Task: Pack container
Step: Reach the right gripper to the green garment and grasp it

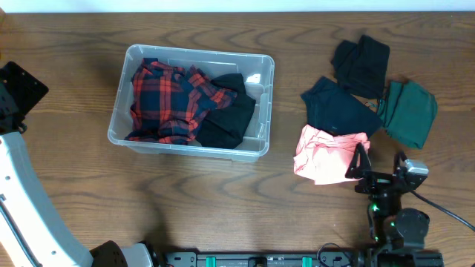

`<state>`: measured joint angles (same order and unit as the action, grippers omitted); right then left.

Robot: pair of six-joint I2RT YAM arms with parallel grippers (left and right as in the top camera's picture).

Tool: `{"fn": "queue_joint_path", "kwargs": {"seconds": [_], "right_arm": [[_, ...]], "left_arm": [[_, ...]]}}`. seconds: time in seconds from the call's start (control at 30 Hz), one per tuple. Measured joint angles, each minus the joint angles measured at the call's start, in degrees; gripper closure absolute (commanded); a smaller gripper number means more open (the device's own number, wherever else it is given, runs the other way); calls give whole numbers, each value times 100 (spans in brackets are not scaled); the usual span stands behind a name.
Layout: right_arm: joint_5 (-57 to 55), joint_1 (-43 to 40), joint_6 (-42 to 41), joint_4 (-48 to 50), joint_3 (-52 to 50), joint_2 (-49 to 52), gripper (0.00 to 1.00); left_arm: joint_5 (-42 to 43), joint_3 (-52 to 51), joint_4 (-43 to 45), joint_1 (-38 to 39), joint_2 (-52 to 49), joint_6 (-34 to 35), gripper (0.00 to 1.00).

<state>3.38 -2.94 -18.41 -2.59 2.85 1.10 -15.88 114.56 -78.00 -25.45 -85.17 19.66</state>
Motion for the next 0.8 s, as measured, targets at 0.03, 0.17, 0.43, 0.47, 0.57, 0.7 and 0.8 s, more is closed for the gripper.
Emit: {"fn": "queue_joint_path", "kwargs": {"seconds": [0.03,0.17,0.43,0.47,0.57,0.7,0.8], "right_arm": [[138,0,-46,85,13,0,1],[417,0,-184,-157,404,203,1],[195,0,-107,-2046,2767,2308,1],[107,0,-92,-2367,3206,2809,1],[-70,0,22,-3178,4422,4129,1],[-24,0,304,-3899,6210,5847,1],[184,0,424,-4367,7121,6763,1]], "left_arm": [[-2,0,0,0,0,0,2],[-2,0,2,0,0,0,2],[-28,0,7,0,0,-2,2],[-39,0,-2,0,0,-2,2],[-61,0,2,0,-2,0,2],[-68,0,2,0,-2,0,2],[-76,0,2,0,-2,0,2]]}}
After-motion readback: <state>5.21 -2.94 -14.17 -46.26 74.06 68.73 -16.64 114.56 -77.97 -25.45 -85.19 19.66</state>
